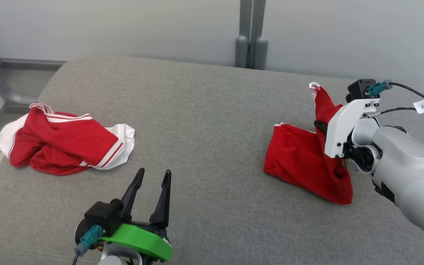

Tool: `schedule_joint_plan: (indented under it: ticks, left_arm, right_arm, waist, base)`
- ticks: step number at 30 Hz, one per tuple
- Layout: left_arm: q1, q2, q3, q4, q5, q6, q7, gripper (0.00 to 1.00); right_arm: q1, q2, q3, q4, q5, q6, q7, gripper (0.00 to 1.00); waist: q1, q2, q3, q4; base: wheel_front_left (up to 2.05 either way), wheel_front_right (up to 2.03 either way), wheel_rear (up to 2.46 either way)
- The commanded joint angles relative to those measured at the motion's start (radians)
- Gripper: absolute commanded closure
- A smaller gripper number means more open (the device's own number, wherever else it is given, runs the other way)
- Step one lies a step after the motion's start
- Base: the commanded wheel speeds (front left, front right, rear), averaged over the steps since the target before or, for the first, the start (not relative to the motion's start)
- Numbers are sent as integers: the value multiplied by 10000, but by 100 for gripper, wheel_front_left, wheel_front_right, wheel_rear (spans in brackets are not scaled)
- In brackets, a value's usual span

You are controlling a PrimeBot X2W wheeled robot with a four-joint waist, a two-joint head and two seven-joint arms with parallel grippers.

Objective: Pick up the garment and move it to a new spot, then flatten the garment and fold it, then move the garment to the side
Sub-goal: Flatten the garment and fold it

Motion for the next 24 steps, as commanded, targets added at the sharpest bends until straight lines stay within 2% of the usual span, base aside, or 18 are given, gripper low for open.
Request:
schedule_joint_plan:
  ticks: [1,2,3,8,13,18,24]
  left_arm:
    - [-196,-30,15,40,92,-29,-1,0]
    - [-226,-44,22,55,87,-38,-1,0]
    - [-266,-66,25,70,87,-52,-1,0]
    - [-350,-131,121,149,96,-83,-1,0]
    - [-346,-137,225,204,171,-91,-1,0]
    - [-126,-106,494,71,267,-75,-2,0]
    - [42,-39,808,-254,337,-55,-2,0]
  right_arm:
    - [-135,138,95,140,-74,1,70,42]
    - [-178,190,138,206,-115,1,65,27]
    - [-223,275,200,262,-147,1,114,0]
    - [-333,676,407,211,-128,1,223,0]
    - [-384,646,591,-431,-274,1,-363,0]
    - [-337,85,564,-1359,-406,-1,-1607,0]
    - [-176,-729,250,-1922,-629,1,-3396,0]
  waist:
    - [0,-1,275,642]
    - [0,-1,308,676]
    - [0,-1,347,702]
    - [0,-1,488,557]
    - [0,-1,436,88]
    - [0,-1,247,-625]
    - [0,-1,219,-1451]
  base:
    - [0,0,0]
    - [0,0,0]
    - [0,0,0]
    - [0,0,0]
    - [0,0,0]
    - [0,0,0]
    - [0,0,0]
